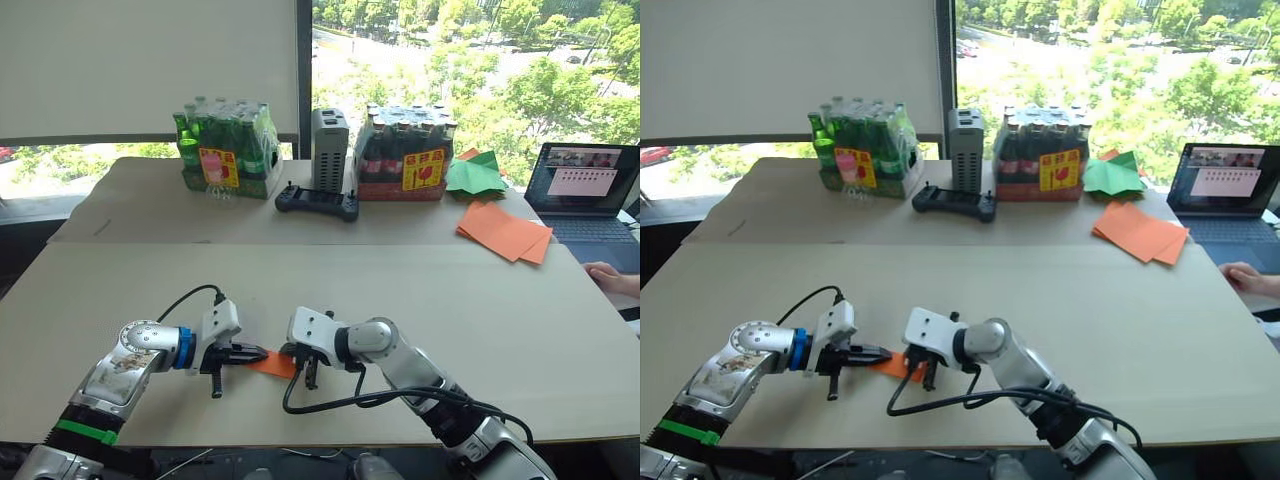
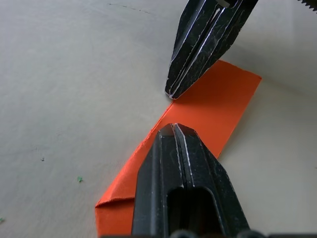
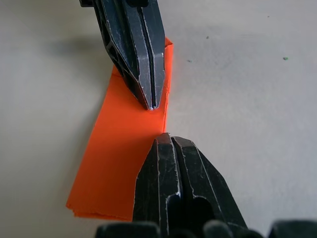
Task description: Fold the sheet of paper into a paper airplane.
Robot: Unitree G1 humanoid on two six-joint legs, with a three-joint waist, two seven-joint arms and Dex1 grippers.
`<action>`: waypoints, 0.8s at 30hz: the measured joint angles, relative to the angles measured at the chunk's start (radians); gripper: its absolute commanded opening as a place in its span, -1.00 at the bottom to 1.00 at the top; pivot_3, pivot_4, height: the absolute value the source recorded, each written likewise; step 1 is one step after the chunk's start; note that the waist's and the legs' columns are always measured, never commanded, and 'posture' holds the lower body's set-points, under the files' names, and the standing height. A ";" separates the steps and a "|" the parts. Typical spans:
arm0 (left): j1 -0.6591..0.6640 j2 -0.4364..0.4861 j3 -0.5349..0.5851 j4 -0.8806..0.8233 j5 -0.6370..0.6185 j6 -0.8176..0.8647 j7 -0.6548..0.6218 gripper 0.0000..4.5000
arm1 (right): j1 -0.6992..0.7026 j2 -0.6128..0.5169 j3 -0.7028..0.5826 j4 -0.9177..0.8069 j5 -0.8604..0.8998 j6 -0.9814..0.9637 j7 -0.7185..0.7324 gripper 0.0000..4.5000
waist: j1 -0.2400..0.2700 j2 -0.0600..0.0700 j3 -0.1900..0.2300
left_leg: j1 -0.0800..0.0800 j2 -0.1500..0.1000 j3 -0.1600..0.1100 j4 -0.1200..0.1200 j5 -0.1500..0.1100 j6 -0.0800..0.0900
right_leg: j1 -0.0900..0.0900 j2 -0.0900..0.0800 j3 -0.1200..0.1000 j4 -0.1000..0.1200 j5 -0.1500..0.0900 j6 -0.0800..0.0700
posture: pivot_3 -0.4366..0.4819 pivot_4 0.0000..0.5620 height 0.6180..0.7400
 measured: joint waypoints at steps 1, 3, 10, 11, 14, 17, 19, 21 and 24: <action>0.000 0.000 0.000 0.000 0.001 0.000 0.000 -1.00 | 0.000 0.003 0.000 0.002 -0.002 -0.002 -0.001 -0.99 | 0.000 0.000 0.000 | 0.000 0.000 0.000 0.000 0.000 0.000 | 0.000 0.000 0.000 0.000 -0.001 0.001 | -0.05 -0.47 0.88; 0.000 0.000 0.000 0.000 0.003 -0.002 0.000 -1.00 | 0.000 0.007 0.000 0.005 -0.004 -0.002 -0.003 -0.99 | -0.001 0.000 0.000 | 0.000 0.000 0.000 0.000 0.000 0.000 | 0.000 0.000 0.000 0.000 -0.001 0.001 | -0.05 -0.47 0.88; 0.005 0.006 -0.001 0.000 0.017 -0.031 -0.002 -1.00 | 0.002 0.037 -0.005 0.017 -0.010 -0.005 -0.024 -0.99 | -0.003 0.000 0.000 | 0.000 0.001 0.000 -0.001 0.000 0.000 | 0.000 0.001 0.000 0.000 -0.001 0.001 | -0.05 -0.47 0.88; 0.005 0.006 -0.001 0.000 0.018 -0.034 -0.002 -1.00 | 0.002 0.039 -0.006 0.015 -0.005 -0.009 -0.021 -0.99 | -0.003 0.000 0.000 | 0.000 0.001 0.000 -0.001 0.000 0.000 | 0.000 0.001 0.000 0.000 -0.001 0.001 | -0.05 -0.47 0.88; 0.007 0.006 -0.001 0.000 0.018 -0.042 -0.003 -1.00 | 0.002 0.036 -0.007 -0.014 0.022 -0.012 0.010 -0.99 | -0.003 0.000 0.000 | 0.000 0.001 0.000 -0.001 0.000 0.000 | -0.001 0.000 0.000 0.000 -0.001 0.001 | -0.05 -0.47 0.88; 0.009 0.007 -0.001 0.001 0.020 -0.048 -0.003 -1.00 | 0.002 0.031 0.000 -0.034 0.026 -0.012 0.026 -0.99 | -0.003 0.000 0.000 | 0.000 0.001 0.000 -0.001 0.000 0.000 | -0.001 0.000 0.000 0.000 -0.001 0.001 | -0.05 -0.47 0.88; 0.009 0.007 -0.001 0.001 0.020 -0.049 -0.003 -1.00 | 0.002 0.021 0.017 -0.032 0.020 -0.011 0.030 -0.99 | -0.003 0.000 0.000 | 0.000 0.001 0.000 -0.001 0.000 0.000 | -0.001 0.000 0.000 0.000 -0.002 0.002 | -0.05 -0.47 0.88; 0.010 0.008 -0.001 0.001 0.020 -0.049 -0.003 -1.00 | 0.002 0.021 0.029 -0.014 0.006 -0.007 0.022 -0.99 | -0.004 0.000 0.000 | 0.000 0.001 0.000 -0.002 0.000 0.000 | -0.001 0.000 0.000 0.000 -0.004 0.005 | -0.05 -0.47 0.88; 0.013 0.010 0.001 0.001 0.020 -0.050 -0.003 -1.00 | -0.001 0.020 0.031 -0.005 -0.004 0.005 0.014 -0.99 | -0.005 0.000 0.000 | 0.001 0.001 0.000 -0.002 0.000 0.000 | -0.001 0.001 0.000 0.000 -0.004 0.005 | -0.05 -0.47 0.88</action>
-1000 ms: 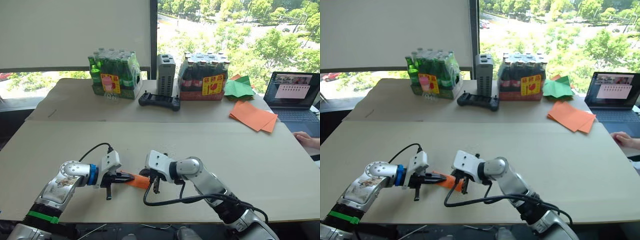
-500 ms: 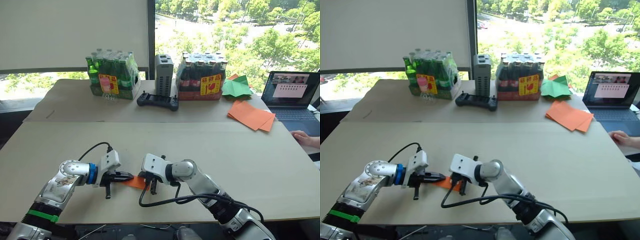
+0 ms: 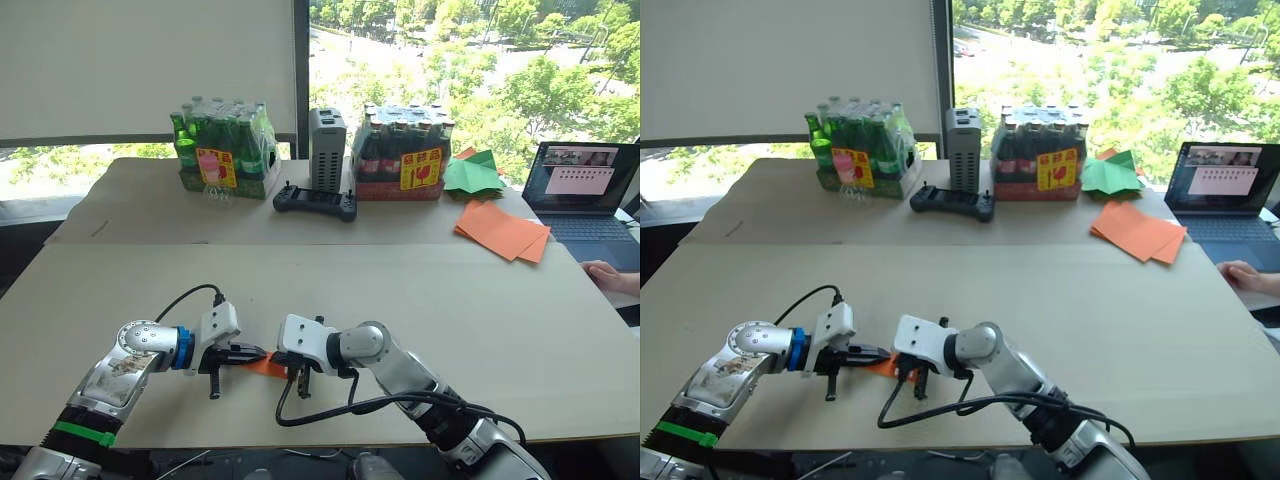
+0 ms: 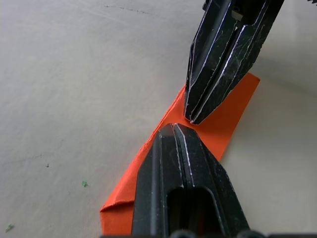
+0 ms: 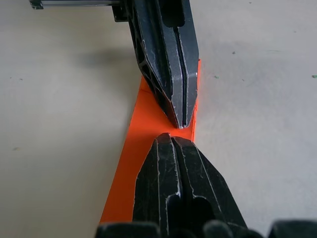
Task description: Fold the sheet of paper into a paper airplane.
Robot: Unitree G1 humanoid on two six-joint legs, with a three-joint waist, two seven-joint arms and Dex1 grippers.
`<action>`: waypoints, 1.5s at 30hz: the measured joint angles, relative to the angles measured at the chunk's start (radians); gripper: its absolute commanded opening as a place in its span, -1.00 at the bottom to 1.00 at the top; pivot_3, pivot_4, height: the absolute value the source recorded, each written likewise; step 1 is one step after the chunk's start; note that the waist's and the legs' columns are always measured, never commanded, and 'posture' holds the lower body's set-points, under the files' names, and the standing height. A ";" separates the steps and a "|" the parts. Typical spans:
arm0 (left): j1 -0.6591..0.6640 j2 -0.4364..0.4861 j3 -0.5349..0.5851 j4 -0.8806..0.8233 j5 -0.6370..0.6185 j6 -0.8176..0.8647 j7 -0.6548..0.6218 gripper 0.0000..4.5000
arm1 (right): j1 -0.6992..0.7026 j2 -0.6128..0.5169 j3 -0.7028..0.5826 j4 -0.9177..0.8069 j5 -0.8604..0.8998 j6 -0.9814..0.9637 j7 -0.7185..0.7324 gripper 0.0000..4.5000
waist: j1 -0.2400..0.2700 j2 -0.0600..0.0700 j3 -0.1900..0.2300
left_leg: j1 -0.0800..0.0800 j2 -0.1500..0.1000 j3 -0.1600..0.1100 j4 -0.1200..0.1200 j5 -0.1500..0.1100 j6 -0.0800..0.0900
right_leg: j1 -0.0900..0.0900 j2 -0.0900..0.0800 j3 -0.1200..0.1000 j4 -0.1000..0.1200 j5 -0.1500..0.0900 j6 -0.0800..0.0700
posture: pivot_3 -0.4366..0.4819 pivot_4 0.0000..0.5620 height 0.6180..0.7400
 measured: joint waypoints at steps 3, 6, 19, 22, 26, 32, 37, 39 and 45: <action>0.005 0.002 0.001 -0.002 0.000 -0.002 0.000 -1.00 | -0.006 0.007 0.001 0.000 -0.005 0.034 -0.001 -0.99 | -0.002 0.000 0.000 | 0.001 0.000 0.000 -0.001 0.000 0.000 | 0.000 0.000 0.000 0.000 0.000 0.000 | -0.05 -0.47 0.88; 0.008 0.003 0.001 -0.003 0.000 -0.003 0.001 -1.00 | -0.014 0.008 0.005 -0.001 -0.005 0.059 0.002 -0.99 | -0.002 0.001 -0.001 | 0.001 0.000 0.000 -0.001 0.000 0.000 | 0.001 0.000 0.000 0.000 0.000 0.000 | -0.05 -0.47 0.88; 0.029 0.006 0.001 -0.020 0.000 -0.017 0.000 -1.00 | 0.012 -0.025 0.005 -0.080 -0.005 0.164 0.004 -0.99 | 0.007 0.005 -0.003 | 0.001 -0.001 0.000 -0.002 0.000 0.000 | 0.001 -0.001 0.000 -0.001 -0.001 0.001 | -0.05 -0.47 0.88; 0.027 0.006 -0.001 -0.018 0.000 -0.018 -0.001 -1.00 | 0.023 -0.033 0.003 -0.103 -0.003 0.183 0.000 -0.99 | 0.007 0.006 -0.003 | 0.001 -0.001 0.000 -0.002 0.000 0.000 | 0.001 -0.001 0.000 -0.001 -0.002 0.001 | -0.05 -0.47 0.88; 0.014 0.006 -0.006 -0.003 0.001 -0.021 -0.008 -1.00 | 0.035 -0.045 0.002 -0.126 -0.001 0.201 -0.002 -0.99 | 0.007 0.006 -0.004 | 0.001 -0.001 0.000 -0.003 0.000 0.000 | 0.001 -0.001 0.000 -0.001 -0.002 0.002 | -0.05 -0.47 0.88; 0.001 0.006 -0.015 0.005 0.013 -0.026 -0.017 -1.00 | 0.046 -0.065 -0.001 -0.160 0.006 0.230 -0.007 -0.99 | 0.008 0.007 -0.004 | 0.002 -0.001 0.000 -0.003 0.000 0.000 | 0.002 -0.001 0.000 -0.001 -0.002 0.002 | -0.05 -0.47 0.88; -0.003 0.006 -0.021 0.005 0.014 -0.028 -0.018 -1.00 | 0.077 -0.109 -0.004 -0.212 0.023 0.256 -0.011 -0.99 | 0.010 0.007 -0.005 | 0.001 -0.002 0.000 -0.003 0.000 0.000 | 0.002 -0.002 0.000 -0.002 -0.002 0.003 | -0.05 -0.47 0.88; -0.005 0.006 -0.023 0.006 0.015 -0.028 -0.018 -1.00 | 0.090 -0.130 -0.008 -0.239 0.029 0.269 -0.013 -0.99 | 0.010 0.007 -0.005 | 0.001 -0.002 0.000 -0.003 0.000 0.000 | 0.002 -0.002 0.000 -0.002 -0.002 0.003 | -0.05 -0.47 0.88; -0.009 0.006 -0.026 0.011 0.016 -0.029 -0.020 -1.00 | 0.121 -0.181 -0.017 -0.301 0.037 0.292 -0.016 -0.99 | 0.010 0.007 -0.005 | 0.001 -0.002 0.000 -0.003 0.000 0.000 | 0.002 -0.002 0.000 -0.002 -0.002 0.003 | -0.05 -0.47 0.88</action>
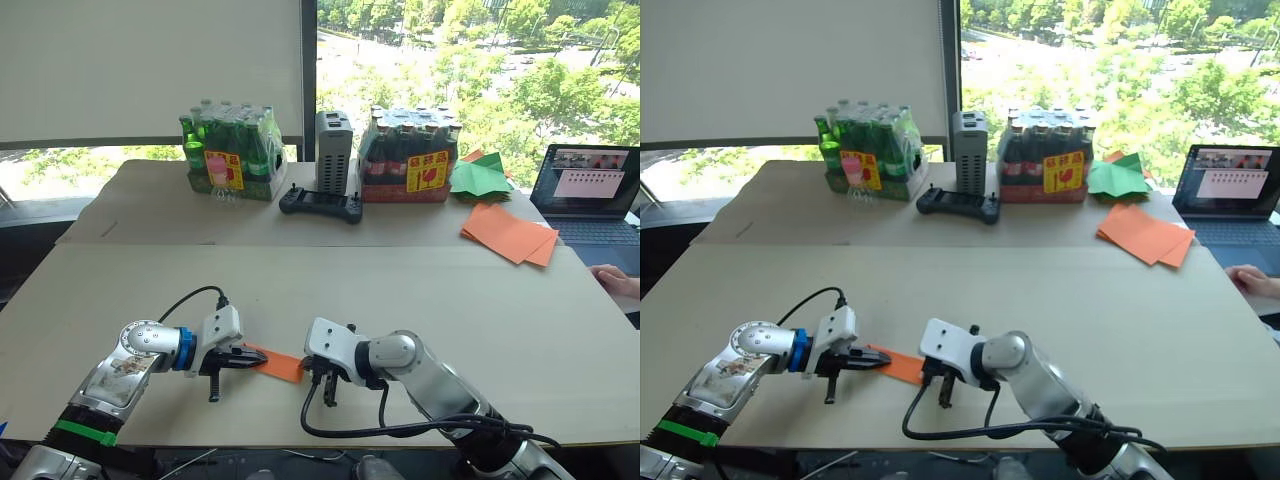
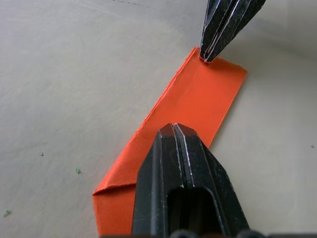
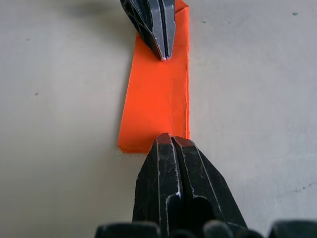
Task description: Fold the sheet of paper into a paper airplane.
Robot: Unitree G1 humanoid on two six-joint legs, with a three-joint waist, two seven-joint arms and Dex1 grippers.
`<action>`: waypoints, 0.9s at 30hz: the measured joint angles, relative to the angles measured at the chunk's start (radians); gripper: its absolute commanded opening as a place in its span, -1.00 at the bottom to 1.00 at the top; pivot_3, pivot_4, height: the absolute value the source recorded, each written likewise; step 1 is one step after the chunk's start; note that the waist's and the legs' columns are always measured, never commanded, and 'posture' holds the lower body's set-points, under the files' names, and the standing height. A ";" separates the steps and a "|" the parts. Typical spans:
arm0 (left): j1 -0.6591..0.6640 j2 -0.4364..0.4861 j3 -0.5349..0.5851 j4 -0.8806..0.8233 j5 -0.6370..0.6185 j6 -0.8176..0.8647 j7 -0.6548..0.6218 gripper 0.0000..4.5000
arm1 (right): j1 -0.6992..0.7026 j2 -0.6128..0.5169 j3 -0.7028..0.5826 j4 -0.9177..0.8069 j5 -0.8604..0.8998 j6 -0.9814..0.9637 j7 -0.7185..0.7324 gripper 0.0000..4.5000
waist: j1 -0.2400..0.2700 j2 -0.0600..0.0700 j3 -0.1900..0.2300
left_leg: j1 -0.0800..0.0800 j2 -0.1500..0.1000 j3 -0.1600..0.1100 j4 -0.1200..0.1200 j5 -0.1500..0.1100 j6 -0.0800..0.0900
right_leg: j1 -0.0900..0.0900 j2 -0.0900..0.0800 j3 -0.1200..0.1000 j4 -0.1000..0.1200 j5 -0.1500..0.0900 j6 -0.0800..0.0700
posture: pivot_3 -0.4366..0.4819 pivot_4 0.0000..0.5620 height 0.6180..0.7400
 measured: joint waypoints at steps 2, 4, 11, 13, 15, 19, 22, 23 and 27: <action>-0.002 0.000 -0.001 0.003 0.000 -0.001 -0.001 -1.00 | 0.010 -0.020 -0.006 -0.019 0.007 0.015 -0.001 -0.99 | 0.000 0.000 0.000 | 0.000 0.000 0.000 0.000 0.000 0.000 | 0.000 0.000 0.000 0.000 0.000 0.000 | -0.05 -0.47 0.88; -0.005 -0.002 -0.004 0.005 0.002 -0.005 -0.002 -1.00 | 0.013 -0.033 -0.007 -0.034 0.009 0.025 -0.002 -0.99 | 0.001 0.000 0.000 | 0.000 0.000 0.000 0.000 0.000 0.000 | 0.000 0.000 0.000 0.000 0.000 0.000 | -0.05 -0.47 0.88; -0.014 -0.005 -0.009 0.010 0.008 -0.012 -0.007 -1.00 | 0.026 -0.053 -0.049 -0.078 0.049 0.056 -0.013 -0.99 | 0.004 0.000 0.000 | -0.001 0.000 0.000 0.000 0.000 0.000 | 0.000 0.000 0.000 -0.002 0.000 0.001 | -0.05 -0.47 0.88; -0.019 -0.005 -0.009 0.012 0.010 -0.012 -0.009 -1.00 | 0.029 -0.053 -0.087 -0.078 0.081 0.064 -0.014 -0.99 | 0.003 0.000 0.001 | -0.002 0.000 -0.001 0.000 0.000 0.000 | -0.001 0.000 0.000 -0.002 0.000 0.001 | -0.05 -0.47 0.88; -0.023 -0.005 -0.009 0.014 0.014 -0.012 -0.010 -1.00 | 0.023 -0.038 -0.126 -0.085 0.110 0.058 -0.019 -0.99 | 0.000 0.000 0.001 | -0.002 0.000 -0.001 0.000 0.000 0.000 | -0.001 0.000 0.000 -0.002 0.000 0.000 | -0.05 -0.47 0.88; -0.027 -0.006 -0.008 0.016 0.018 -0.011 -0.010 -1.00 | -0.010 0.019 -0.148 -0.107 0.147 0.016 -0.031 -0.99 | -0.003 0.000 0.001 | -0.002 0.001 -0.001 -0.002 0.000 0.000 | -0.001 0.001 0.000 -0.001 0.000 0.000 | -0.05 -0.47 0.88; -0.028 -0.009 -0.008 0.014 0.018 -0.010 -0.009 -1.00 | -0.011 0.049 -0.104 -0.084 0.150 -0.015 -0.036 -0.99 | -0.003 -0.001 0.001 | -0.002 0.001 -0.001 -0.002 0.000 0.000 | -0.002 0.001 0.000 -0.002 0.000 0.000 | -0.05 -0.47 0.88; -0.028 -0.009 -0.008 0.012 0.018 -0.010 -0.009 -1.00 | -0.011 0.059 -0.082 -0.055 0.148 -0.033 -0.038 -0.99 | -0.003 -0.001 0.002 | -0.002 0.000 -0.001 -0.002 0.000 0.000 | -0.002 0.001 0.000 -0.002 0.000 0.000 | -0.05 -0.47 0.88; -0.025 -0.009 -0.007 0.007 0.018 -0.005 -0.006 -1.00 | -0.021 0.060 -0.027 0.038 0.117 -0.078 -0.045 -0.99 | -0.003 -0.001 0.002 | -0.002 0.000 -0.001 -0.002 0.000 0.000 | -0.002 0.001 0.000 -0.002 0.000 0.000 | -0.05 -0.47 0.88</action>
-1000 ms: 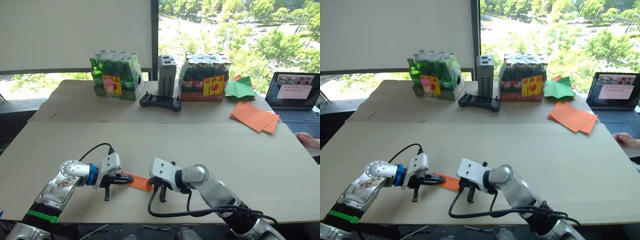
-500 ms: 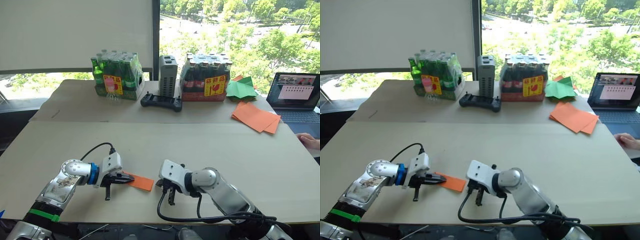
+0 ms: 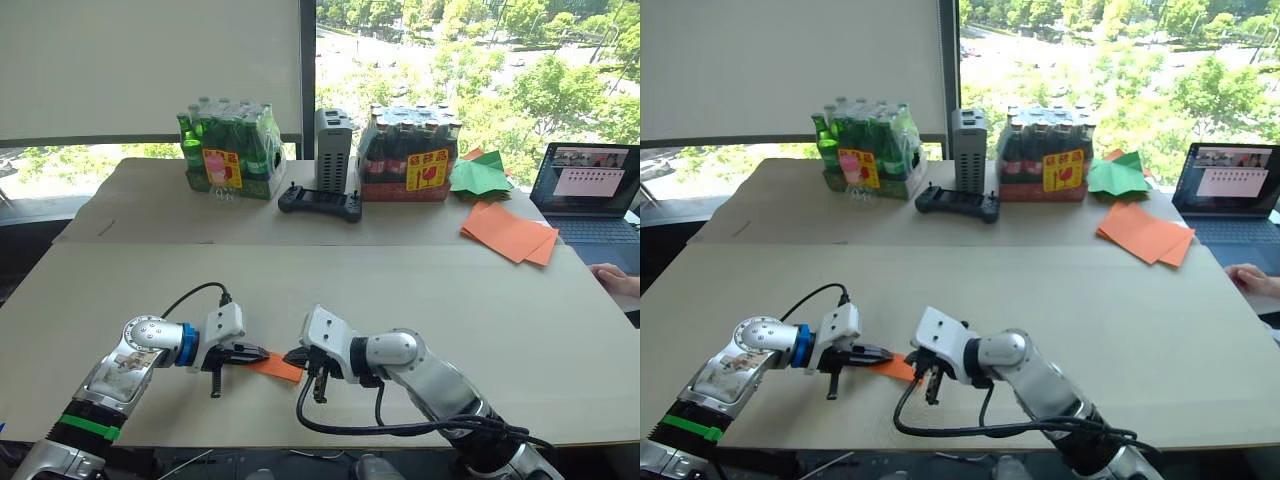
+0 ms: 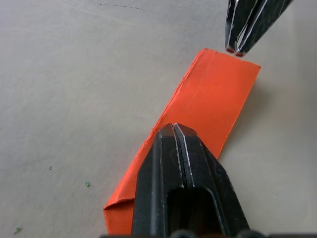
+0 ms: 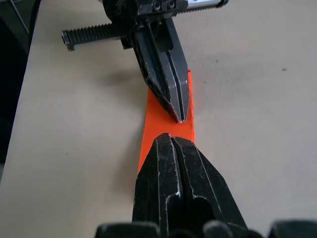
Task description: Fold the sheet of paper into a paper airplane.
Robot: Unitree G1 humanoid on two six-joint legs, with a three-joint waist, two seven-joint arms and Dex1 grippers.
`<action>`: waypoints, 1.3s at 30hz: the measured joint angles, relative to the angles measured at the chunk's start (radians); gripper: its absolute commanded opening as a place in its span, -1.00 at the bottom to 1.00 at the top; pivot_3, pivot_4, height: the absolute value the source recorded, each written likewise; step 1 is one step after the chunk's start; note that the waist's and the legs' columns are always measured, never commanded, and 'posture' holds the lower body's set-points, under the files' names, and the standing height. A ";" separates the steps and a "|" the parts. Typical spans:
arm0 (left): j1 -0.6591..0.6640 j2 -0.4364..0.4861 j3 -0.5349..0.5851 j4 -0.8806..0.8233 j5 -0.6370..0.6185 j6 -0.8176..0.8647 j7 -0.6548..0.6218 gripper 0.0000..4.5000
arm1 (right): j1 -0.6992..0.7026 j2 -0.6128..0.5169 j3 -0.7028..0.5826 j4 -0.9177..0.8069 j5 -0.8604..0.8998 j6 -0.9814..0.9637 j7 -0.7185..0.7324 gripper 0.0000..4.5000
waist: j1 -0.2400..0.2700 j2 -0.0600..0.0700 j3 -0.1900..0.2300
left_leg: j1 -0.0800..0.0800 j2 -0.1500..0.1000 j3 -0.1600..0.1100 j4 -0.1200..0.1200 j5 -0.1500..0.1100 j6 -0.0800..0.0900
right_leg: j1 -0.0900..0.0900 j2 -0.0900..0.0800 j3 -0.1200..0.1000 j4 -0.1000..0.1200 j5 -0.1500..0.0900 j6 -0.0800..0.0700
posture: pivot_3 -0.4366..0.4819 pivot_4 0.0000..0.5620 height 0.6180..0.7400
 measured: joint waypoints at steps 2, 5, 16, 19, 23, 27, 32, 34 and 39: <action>0.001 0.000 0.001 -0.006 0.000 0.010 0.003 -1.00 | -0.013 -0.003 0.025 0.050 -0.019 -0.016 0.000 -0.99 | 0.000 0.000 0.000 | 0.000 0.000 0.000 0.000 0.000 0.000 | 0.000 0.000 0.000 0.000 0.000 0.000 | -0.05 -0.47 0.88; 0.003 0.000 0.004 -0.010 0.000 0.017 0.004 -1.00 | -0.029 -0.006 0.042 0.063 -0.039 -0.025 0.001 -0.99 | 0.000 0.000 0.000 | 0.000 0.000 0.000 0.000 0.000 0.000 | 0.000 0.000 0.000 0.000 0.000 0.000 | -0.05 -0.47 0.88; -0.041 -0.061 -0.028 -0.020 0.000 0.078 0.005 -1.00 | -0.040 -0.008 0.062 0.065 -0.053 -0.005 0.003 -0.99 | 0.000 0.000 0.000 | 0.001 0.000 0.000 0.000 0.000 0.000 | 0.000 0.000 0.000 0.000 0.000 0.000 | -0.05 -0.47 0.88; -0.053 -0.070 -0.048 -0.019 0.015 0.073 0.003 -1.00 | -0.045 -0.008 0.066 0.065 -0.053 -0.004 0.002 -0.99 | -0.002 0.000 0.000 | 0.001 0.000 0.000 0.000 0.000 0.000 | 0.000 0.001 0.000 0.000 0.000 0.000 | -0.05 -0.47 0.88; -0.063 -0.067 -0.065 0.002 0.049 0.004 -0.009 -1.00 | -0.051 -0.007 0.070 0.064 -0.053 0.006 0.002 -0.99 | -0.002 0.000 0.000 | 0.001 0.000 0.000 0.000 0.000 0.000 | 0.001 0.001 0.000 0.000 0.000 0.000 | -0.05 -0.47 0.88; -0.065 -0.054 -0.071 0.026 0.060 -0.052 -0.018 -1.00 | -0.055 -0.006 0.075 0.063 -0.053 0.015 0.001 -0.99 | -0.004 0.000 0.000 | 0.002 0.000 0.000 0.000 0.000 0.000 | 0.001 0.001 0.000 0.000 0.000 0.000 | -0.05 -0.47 0.88; -0.063 -0.021 -0.065 0.039 0.062 -0.079 -0.021 -1.00 | -0.056 -0.006 0.078 0.063 -0.053 0.015 0.000 -0.99 | -0.009 0.000 0.000 | 0.002 0.000 0.000 -0.001 0.000 0.000 | 0.001 0.001 0.000 0.001 0.000 -0.001 | -0.05 -0.47 0.88; -0.058 -0.009 -0.056 0.046 0.062 -0.085 -0.022 -1.00 | -0.057 -0.006 0.080 0.063 -0.053 0.015 0.001 -0.99 | -0.014 0.000 -0.001 | 0.002 0.000 0.000 -0.001 0.000 0.000 | 0.001 0.001 0.000 0.001 0.000 -0.001 | -0.05 -0.47 0.88; -0.037 0.021 -0.027 0.054 0.062 -0.103 -0.024 -1.00 | -0.059 -0.006 0.083 0.064 -0.053 0.015 0.002 -0.99 | -0.025 0.000 -0.001 | 0.003 0.001 0.000 -0.001 0.000 0.000 | 0.001 0.002 0.000 0.002 -0.001 -0.001 | -0.05 -0.47 0.88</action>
